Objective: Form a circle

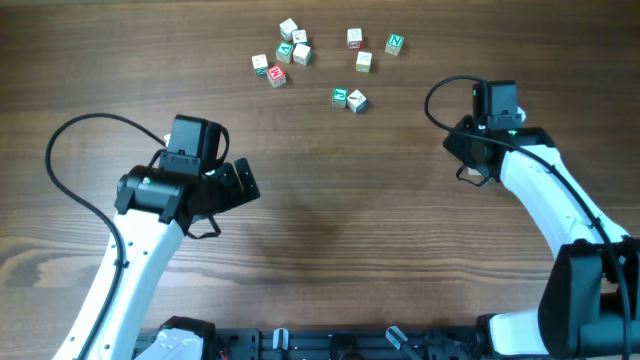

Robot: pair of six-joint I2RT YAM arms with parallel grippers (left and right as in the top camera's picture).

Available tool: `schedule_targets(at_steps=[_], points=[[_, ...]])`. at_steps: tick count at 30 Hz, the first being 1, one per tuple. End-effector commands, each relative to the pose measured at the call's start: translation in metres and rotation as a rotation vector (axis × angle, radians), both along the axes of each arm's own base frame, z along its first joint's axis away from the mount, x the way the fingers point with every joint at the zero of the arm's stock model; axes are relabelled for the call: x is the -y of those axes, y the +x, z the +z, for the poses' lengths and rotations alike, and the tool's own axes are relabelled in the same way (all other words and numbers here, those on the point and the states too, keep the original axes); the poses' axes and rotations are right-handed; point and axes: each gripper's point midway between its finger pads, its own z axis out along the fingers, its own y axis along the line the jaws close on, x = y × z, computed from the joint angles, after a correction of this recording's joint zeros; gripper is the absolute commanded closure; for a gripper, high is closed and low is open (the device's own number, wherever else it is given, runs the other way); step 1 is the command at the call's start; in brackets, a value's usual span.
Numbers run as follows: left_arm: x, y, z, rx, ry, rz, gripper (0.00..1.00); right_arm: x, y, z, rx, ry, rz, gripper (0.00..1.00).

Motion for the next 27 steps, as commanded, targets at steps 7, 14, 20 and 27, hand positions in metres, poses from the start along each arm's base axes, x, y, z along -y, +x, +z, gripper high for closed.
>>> schedule_targets(at_steps=[7,14,20,27], points=[[-0.001,0.0,0.0,-0.001,-0.003,0.002,0.0,0.004,-0.004,-0.012,-0.057,-0.029,0.016,0.96],[-0.001,0.0,0.0,-0.001,-0.003,0.002,0.0,-0.007,-0.005,-0.026,-0.093,0.004,0.103,0.96],[-0.001,0.0,0.0,-0.001,-0.003,0.002,0.0,-0.003,-0.004,-0.036,-0.113,0.0,0.092,0.96],[-0.001,0.0,0.0,-0.001,-0.003,0.002,0.0,0.004,-0.003,-0.036,-0.111,-0.002,0.071,0.95]])
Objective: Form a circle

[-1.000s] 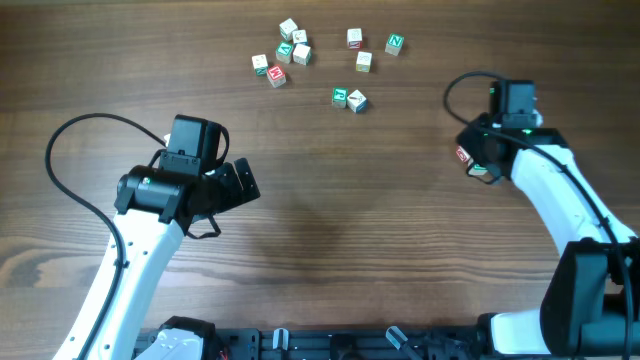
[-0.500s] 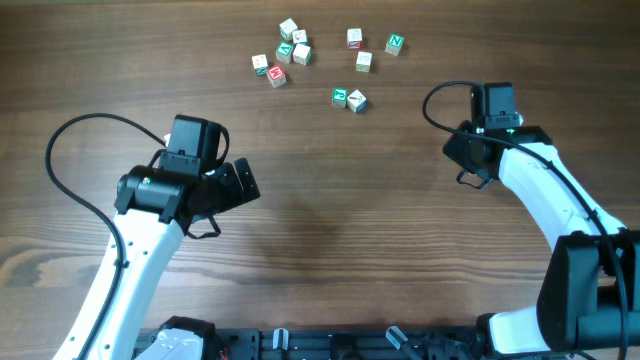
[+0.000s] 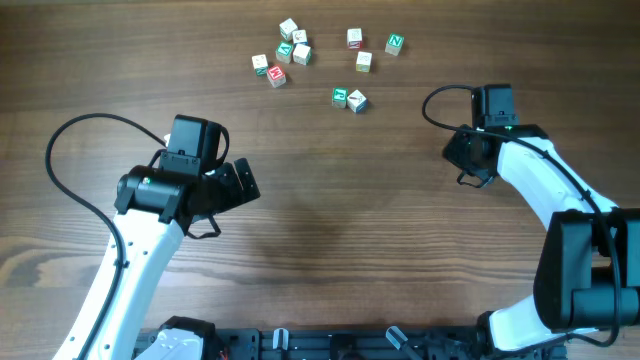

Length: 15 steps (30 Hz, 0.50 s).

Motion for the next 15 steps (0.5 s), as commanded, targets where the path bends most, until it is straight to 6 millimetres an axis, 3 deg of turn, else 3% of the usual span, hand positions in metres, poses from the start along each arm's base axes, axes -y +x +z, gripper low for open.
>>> schedule_targets(at_steps=[1,15], points=[[-0.001,0.0,0.0,-0.001,-0.003,0.002,0.0,0.001,0.006,0.001,0.007,-0.007,0.012,0.95],[-0.001,0.0,0.0,-0.001,-0.003,0.002,0.0,0.011,0.021,0.017,0.053,-0.057,-0.033,0.95]])
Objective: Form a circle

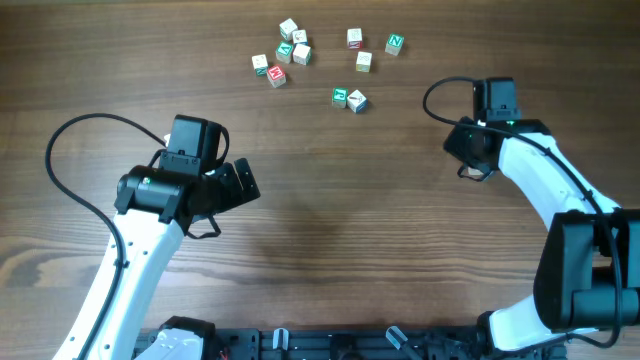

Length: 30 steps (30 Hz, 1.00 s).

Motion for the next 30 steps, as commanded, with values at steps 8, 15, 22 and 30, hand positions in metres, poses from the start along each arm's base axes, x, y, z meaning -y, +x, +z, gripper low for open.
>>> schedule_targets(at_steps=[8,15,22,30], points=[[-0.001,0.0,0.0,-0.001,-0.003,0.002,0.0,0.032,-0.003,0.002,-0.024,-0.074,-0.126,0.95],[-0.001,0.0,0.0,-0.001,-0.003,0.002,0.0,0.032,0.0,-0.001,-0.013,-0.073,-0.13,0.95],[-0.001,0.0,0.0,-0.001,-0.003,0.002,0.0,0.03,0.003,-0.009,-0.02,-0.056,-0.124,0.95],[-0.001,0.0,0.0,-0.001,-0.003,0.002,0.0,0.029,0.009,-0.008,0.001,-0.063,-0.1,0.95]])
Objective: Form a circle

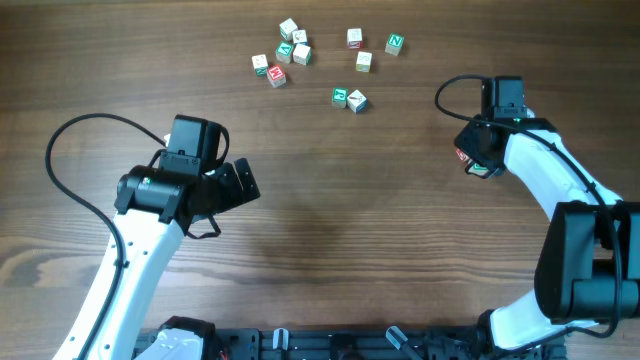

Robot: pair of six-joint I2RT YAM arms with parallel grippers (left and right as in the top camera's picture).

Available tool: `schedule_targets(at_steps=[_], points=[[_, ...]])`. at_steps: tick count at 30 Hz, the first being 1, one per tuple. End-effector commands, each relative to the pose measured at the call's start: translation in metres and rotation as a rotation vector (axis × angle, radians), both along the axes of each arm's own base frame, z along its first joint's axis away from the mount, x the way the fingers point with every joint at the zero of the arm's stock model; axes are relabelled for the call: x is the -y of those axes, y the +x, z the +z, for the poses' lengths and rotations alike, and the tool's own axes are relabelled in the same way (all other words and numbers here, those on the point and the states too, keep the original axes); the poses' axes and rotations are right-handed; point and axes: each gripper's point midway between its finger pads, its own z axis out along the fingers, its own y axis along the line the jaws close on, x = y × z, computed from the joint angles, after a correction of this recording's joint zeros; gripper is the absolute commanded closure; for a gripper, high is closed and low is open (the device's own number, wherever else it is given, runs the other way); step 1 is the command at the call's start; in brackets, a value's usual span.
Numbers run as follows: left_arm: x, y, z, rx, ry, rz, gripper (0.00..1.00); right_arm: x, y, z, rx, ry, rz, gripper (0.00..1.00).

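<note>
Several small letter cubes lie scattered at the far middle of the table, among them a red one [277,74], a green one [394,43] and a close pair [348,98]. My right gripper [472,160] hovers to the right of them, well apart. A small red-and-white cube [461,155] shows at its tip, apparently held between the fingers. My left gripper [243,183] rests at the near left, far from the cubes, with nothing in it. Its jaws are seen edge-on, so their gap is unclear.
The wooden table [340,220] stretches bare between the two arms. A black cable [60,170] loops off the left arm, and another [445,95] curls beside the right wrist. The arm bases sit at the near edge.
My right gripper has shifted a little to the right and away from me. The cube at its tip now shows a red face. The left arm and the scattered cubes are unchanged.
My right gripper was right of the cube cluster with a pale bit at its tip. It then stood slightly nearer the cubes, then a touch farther back, and now further right. The left arm has stayed put throughout, and no scattered cube has moved.
</note>
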Motion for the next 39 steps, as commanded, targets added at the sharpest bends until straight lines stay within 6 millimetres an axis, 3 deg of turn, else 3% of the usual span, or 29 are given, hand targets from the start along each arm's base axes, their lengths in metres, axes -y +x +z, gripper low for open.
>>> schedule_targets(at_steps=[1,27,39], points=[[-0.001,0.0,0.0,-0.001,-0.003,0.002,0.0,0.001,0.007,0.0,0.01,-0.006,0.008,0.95],[-0.001,0.0,0.0,-0.001,-0.003,0.002,0.0,0.005,-0.001,-0.004,-0.036,-0.024,-0.01,0.95],[-0.001,0.0,0.0,-0.001,-0.003,0.002,0.0,0.01,0.012,-0.004,0.012,-0.028,-0.014,0.95]])
